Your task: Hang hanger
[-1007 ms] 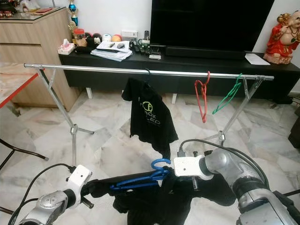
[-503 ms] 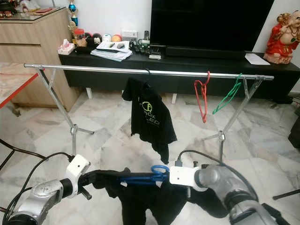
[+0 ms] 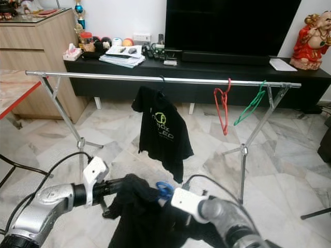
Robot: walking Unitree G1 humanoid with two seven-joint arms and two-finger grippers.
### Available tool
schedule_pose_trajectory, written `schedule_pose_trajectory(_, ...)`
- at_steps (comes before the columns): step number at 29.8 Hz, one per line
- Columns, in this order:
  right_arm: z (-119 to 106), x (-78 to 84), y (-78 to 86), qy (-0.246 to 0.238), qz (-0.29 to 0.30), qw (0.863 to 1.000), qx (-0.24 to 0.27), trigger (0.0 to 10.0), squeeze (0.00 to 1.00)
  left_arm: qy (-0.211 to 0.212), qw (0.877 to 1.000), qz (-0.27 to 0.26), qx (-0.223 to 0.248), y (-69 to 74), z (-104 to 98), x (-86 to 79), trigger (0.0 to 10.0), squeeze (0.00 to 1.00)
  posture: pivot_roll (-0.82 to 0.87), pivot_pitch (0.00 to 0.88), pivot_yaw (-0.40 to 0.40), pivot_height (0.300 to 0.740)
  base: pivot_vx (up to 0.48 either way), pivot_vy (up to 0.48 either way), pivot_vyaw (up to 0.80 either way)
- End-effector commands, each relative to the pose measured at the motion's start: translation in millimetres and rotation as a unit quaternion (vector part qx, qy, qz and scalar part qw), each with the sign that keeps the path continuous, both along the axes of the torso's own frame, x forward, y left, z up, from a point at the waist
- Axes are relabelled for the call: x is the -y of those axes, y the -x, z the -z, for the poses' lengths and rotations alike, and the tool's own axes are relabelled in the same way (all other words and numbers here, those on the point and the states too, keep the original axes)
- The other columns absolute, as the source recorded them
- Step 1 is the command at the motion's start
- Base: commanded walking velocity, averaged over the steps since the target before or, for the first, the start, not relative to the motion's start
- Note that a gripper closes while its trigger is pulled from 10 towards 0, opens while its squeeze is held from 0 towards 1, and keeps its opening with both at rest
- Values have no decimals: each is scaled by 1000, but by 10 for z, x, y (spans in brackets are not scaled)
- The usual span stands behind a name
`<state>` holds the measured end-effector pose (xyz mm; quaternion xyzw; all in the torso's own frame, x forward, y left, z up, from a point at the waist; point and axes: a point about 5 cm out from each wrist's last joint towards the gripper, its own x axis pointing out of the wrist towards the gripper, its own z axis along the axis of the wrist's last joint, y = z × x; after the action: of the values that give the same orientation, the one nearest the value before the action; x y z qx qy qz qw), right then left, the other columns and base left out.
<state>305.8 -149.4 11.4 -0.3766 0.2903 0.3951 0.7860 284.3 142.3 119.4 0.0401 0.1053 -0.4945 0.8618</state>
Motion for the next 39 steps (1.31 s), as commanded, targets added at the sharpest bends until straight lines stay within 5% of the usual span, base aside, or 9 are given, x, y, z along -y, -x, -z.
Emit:
schedule_pose_trajectory(1,-22,18,-27,-18,27,999,3,0,0,11,999,36,7,49,-95,109,0,0,88,8,-33,740,0,0,0)
schedule_pose_trajectory(6,-67,-64,-56,-66,40,997,4,0,0,-12,999,50,0,105,-94,151,0,0,87,0,-27,740,0,0,0)
schedule_pose_trajectory(9,-135,-57,-119,-80,56,995,22,0,0,-14,998,55,2,153,-145,91,4784,0,85,0,-24,740,0,0,0)
schedule_pose_trajectory(11,-186,-51,-169,-97,77,992,33,0,0,-28,998,62,14,193,-188,67,10000,0,93,0,-27,740,0,0,0)
schedule_pose_trajectory(14,-209,-56,-192,-104,87,990,35,0,0,-32,997,73,15,222,-221,67,10000,0,93,0,-27,740,0,0,0)
schedule_pose_trajectory(15,-212,-68,-198,-105,89,990,35,0,0,-27,996,81,14,237,-239,79,10000,769,96,0,-28,740,0,0,0)
schedule_pose_trajectory(18,-220,-91,-205,-107,87,990,37,0,0,-28,996,84,12,241,-247,88,10000,1000,96,0,-30,740,0,0,0)
schedule_pose_trajectory(31,-297,-109,-270,-108,89,988,64,0,0,-34,996,76,15,252,-288,29,10000,1000,103,5,-37,740,0,0,0)
schedule_pose_trajectory(39,-379,-33,-204,-115,-40,992,32,0,0,-115,991,66,1,267,-153,-214,10000,1000,103,11,-43,740,0,0,0)
